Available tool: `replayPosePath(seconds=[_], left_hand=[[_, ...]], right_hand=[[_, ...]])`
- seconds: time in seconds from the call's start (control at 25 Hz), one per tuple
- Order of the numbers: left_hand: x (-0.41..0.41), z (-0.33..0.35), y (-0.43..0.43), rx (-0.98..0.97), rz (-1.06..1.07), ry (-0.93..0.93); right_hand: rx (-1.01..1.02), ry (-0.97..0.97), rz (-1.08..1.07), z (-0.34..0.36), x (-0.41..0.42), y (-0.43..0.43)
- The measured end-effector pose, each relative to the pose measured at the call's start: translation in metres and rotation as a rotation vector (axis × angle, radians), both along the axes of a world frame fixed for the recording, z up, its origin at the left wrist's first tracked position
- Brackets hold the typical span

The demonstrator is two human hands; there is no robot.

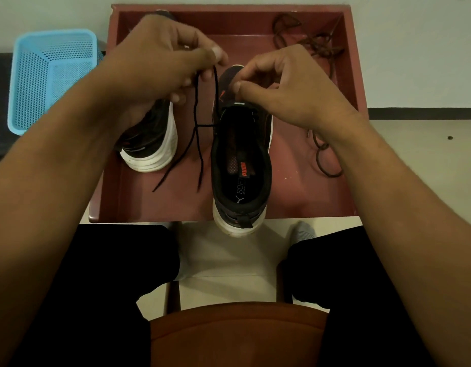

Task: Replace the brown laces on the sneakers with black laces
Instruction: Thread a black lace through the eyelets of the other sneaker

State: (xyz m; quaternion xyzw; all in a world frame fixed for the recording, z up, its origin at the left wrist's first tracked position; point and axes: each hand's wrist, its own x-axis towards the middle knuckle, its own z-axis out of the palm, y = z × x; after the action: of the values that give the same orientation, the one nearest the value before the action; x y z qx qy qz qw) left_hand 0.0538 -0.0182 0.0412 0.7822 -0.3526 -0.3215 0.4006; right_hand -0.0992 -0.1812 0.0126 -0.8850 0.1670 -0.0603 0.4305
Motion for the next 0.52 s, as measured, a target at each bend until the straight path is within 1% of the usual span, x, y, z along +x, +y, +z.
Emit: replayPosePath(seconds=[0.12,0.2,0.28,0.4,0.52], left_hand=[[-0.003,0.004,-0.001,-0.239,-0.058,0.127],[-0.006,0.006,-0.003,-0.321,-0.089,0.198],[-0.008,0.007,-0.004,-0.37,-0.087,0.282],[-0.01,0.01,-0.004,-0.41,-0.079,0.396],[-0.012,0.017,-0.001,-0.388,-0.159,0.455]], right_hand=[[0.17,-0.026,0.119,0.001,0.004,0.013],[0.195,-0.059,0.127,-0.001,0.007,0.018],[0.21,-0.099,0.1,-0.003,0.009,0.021],[0.236,-0.231,0.041,-0.004,0.01,0.018],[0.168,-0.36,0.046,-0.002,0.01,0.014]])
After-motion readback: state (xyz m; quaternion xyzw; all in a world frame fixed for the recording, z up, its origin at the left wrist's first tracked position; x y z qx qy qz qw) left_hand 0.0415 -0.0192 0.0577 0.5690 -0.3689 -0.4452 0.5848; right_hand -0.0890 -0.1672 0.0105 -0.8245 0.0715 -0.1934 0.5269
